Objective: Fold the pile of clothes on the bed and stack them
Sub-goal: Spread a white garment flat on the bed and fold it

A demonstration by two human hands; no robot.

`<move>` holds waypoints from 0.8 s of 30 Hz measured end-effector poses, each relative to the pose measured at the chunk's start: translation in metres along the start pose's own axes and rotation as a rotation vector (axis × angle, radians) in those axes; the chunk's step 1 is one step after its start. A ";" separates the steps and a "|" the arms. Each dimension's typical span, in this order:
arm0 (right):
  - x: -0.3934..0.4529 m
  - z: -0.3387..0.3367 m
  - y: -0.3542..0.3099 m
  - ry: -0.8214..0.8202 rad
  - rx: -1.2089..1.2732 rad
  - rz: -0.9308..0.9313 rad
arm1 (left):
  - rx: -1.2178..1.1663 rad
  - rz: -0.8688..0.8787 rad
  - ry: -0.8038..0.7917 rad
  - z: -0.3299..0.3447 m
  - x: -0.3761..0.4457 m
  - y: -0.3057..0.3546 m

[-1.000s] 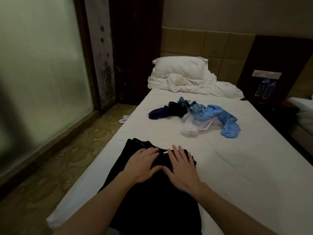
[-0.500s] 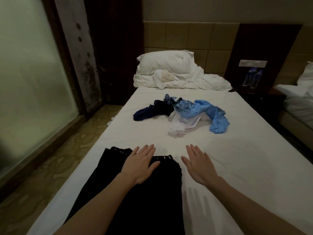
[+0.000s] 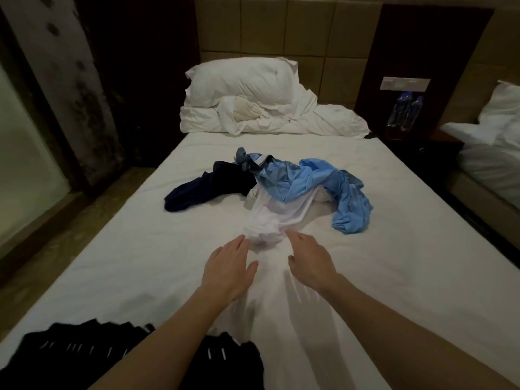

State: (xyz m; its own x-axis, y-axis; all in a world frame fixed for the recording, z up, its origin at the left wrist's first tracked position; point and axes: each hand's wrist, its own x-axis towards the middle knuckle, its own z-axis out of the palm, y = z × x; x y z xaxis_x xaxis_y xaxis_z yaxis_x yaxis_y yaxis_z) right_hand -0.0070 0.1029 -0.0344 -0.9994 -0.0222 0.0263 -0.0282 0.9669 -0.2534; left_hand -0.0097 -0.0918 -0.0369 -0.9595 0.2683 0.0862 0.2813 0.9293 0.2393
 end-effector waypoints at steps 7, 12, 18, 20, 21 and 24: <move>0.085 0.062 -0.007 0.012 0.038 -0.074 | -0.138 -0.142 0.044 0.058 0.047 -0.020; 0.082 0.054 -0.007 0.114 0.171 -0.121 | -0.326 -0.207 0.086 0.063 0.051 -0.025; 0.008 -0.008 -0.019 0.182 0.630 -0.175 | -0.484 -0.106 -0.086 0.017 0.022 0.016; -0.024 -0.036 -0.021 0.247 0.664 -0.197 | -0.563 -0.009 -0.054 -0.005 0.002 0.031; -0.041 -0.050 -0.022 0.277 0.669 -0.214 | -0.649 -0.010 -0.023 -0.018 -0.010 0.040; -0.092 -0.091 -0.026 0.337 0.648 -0.250 | -0.949 -0.058 0.019 -0.060 -0.049 0.066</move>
State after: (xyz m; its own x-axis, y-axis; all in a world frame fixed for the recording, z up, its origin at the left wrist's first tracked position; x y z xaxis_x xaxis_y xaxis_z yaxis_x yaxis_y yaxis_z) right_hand 0.0875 0.1031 0.0579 -0.9047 -0.0413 0.4240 -0.3620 0.5993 -0.7140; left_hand 0.0571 -0.0590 0.0329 -0.9744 0.2160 0.0631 0.1366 0.3449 0.9287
